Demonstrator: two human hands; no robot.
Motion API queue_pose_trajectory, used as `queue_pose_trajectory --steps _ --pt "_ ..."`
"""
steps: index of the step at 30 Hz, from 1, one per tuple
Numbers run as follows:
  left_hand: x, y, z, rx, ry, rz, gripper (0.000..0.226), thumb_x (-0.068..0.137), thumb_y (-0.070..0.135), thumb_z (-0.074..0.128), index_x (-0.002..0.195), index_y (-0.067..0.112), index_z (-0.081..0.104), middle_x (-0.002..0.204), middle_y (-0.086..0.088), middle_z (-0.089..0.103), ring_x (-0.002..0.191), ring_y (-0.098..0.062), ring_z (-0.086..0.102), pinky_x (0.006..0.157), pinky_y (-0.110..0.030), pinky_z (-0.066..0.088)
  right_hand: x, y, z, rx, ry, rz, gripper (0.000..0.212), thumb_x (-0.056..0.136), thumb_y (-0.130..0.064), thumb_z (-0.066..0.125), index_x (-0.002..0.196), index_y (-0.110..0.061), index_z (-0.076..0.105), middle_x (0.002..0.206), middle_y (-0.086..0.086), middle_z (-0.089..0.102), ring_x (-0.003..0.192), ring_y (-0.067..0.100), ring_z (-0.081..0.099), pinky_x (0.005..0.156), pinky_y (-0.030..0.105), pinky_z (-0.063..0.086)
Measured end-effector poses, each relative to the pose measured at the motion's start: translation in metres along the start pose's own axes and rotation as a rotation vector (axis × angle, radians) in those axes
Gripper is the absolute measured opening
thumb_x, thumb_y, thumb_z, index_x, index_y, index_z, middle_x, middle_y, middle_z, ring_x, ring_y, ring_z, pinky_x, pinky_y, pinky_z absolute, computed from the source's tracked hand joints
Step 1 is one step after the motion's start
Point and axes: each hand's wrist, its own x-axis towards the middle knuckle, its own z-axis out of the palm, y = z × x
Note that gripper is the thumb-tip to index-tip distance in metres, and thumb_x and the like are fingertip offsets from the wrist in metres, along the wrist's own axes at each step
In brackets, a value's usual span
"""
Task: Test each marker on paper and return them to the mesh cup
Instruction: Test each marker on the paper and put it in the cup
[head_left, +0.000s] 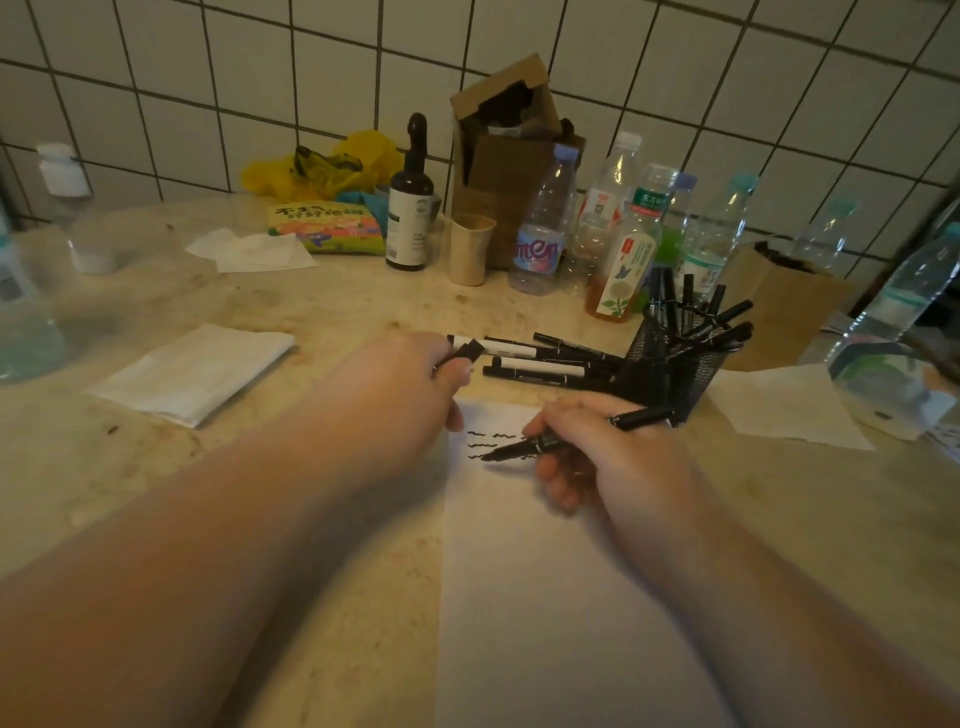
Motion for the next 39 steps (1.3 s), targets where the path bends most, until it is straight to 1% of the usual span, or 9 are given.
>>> queue_pose_trajectory --steps 2,4,11,15,19,23,32,35,39 --pt "0.001 -0.002 0.003 0.047 0.000 0.015 0.024 0.101 0.039 0.042 0.104 0.027 0.062 0.080 0.009 0.072 0.071 -0.002 0.059 0.061 -0.021 0.042 0.000 0.004 -0.001 -0.027 -0.012 -0.010 0.025 0.096 -0.014 0.057 0.081 -0.016 0.077 0.066 0.012 0.068 0.060 0.026 0.060 0.061 0.042 0.046" --pt "0.002 -0.004 0.007 0.073 -0.006 0.021 0.024 0.100 0.040 0.043 0.099 0.027 0.063 0.080 0.010 0.073 0.071 -0.001 0.060 0.061 -0.021 0.042 -0.001 0.006 -0.001 -0.051 -0.037 -0.015 0.023 0.096 -0.015 0.058 0.084 -0.018 0.078 0.070 0.012 0.071 0.064 0.026 0.064 0.063 0.042 0.050" --pt "0.003 -0.006 0.013 0.057 -0.015 0.017 0.025 0.098 0.044 0.045 0.091 0.029 0.063 0.074 0.016 0.074 0.071 -0.001 0.061 0.067 -0.028 0.047 0.000 0.011 -0.001 -0.088 -0.047 -0.016 0.021 0.095 -0.014 0.059 0.082 -0.015 0.076 0.073 0.015 0.074 0.066 0.028 0.069 0.065 0.040 0.057" --pt "0.002 -0.006 0.013 0.098 -0.014 0.040 0.027 0.098 0.045 0.045 0.086 0.028 0.063 0.073 0.017 0.073 0.069 -0.002 0.061 0.062 -0.027 0.045 0.002 0.013 -0.001 -0.098 -0.047 0.000 0.019 0.093 -0.015 0.061 0.083 -0.012 0.076 0.073 0.014 0.075 0.067 0.027 0.071 0.064 0.037 0.057" --pt "0.002 -0.005 0.014 0.108 -0.009 0.035 0.028 0.098 0.045 0.044 0.087 0.029 0.063 0.074 0.016 0.073 0.070 -0.003 0.062 0.063 -0.027 0.047 0.003 0.011 -0.001 -0.107 -0.059 0.017 0.017 0.091 -0.015 0.062 0.083 -0.010 0.075 0.073 0.014 0.075 0.067 0.026 0.071 0.065 0.036 0.058" --pt "0.000 -0.004 0.014 0.108 -0.016 0.033 0.027 0.099 0.045 0.044 0.088 0.029 0.063 0.076 0.015 0.074 0.070 -0.005 0.062 0.061 -0.027 0.045 0.003 0.011 -0.003 -0.113 -0.031 0.029 0.018 0.091 -0.014 0.061 0.082 -0.010 0.076 0.073 0.014 0.075 0.070 0.030 0.072 0.066 0.036 0.059" --pt "-0.003 0.001 0.011 0.090 -0.037 0.016 0.025 0.099 0.042 0.043 0.094 0.029 0.064 0.081 0.012 0.074 0.075 -0.007 0.063 0.063 -0.026 0.046 0.003 0.011 -0.005 -0.110 0.052 0.039 0.021 0.092 -0.012 0.059 0.079 -0.012 0.075 0.068 0.013 0.074 0.060 0.023 0.069 0.059 0.033 0.055" --pt "-0.003 0.000 0.012 0.095 -0.038 0.018 0.025 0.099 0.044 0.044 0.091 0.031 0.064 0.079 0.013 0.073 0.074 -0.006 0.062 0.062 -0.025 0.045 0.003 0.009 -0.006 -0.099 0.056 0.044 0.021 0.093 -0.011 0.058 0.080 -0.010 0.075 0.068 0.015 0.074 0.059 0.023 0.068 0.057 0.032 0.055" --pt "-0.005 -0.002 0.011 0.162 -0.035 0.045 0.028 0.098 0.044 0.046 0.083 0.031 0.066 0.077 0.012 0.068 0.071 -0.006 0.059 0.058 -0.024 0.040 0.005 0.008 -0.009 -0.019 0.103 0.052 0.021 0.093 -0.011 0.059 0.078 -0.010 0.074 0.065 0.013 0.072 0.057 0.023 0.065 0.057 0.037 0.054"
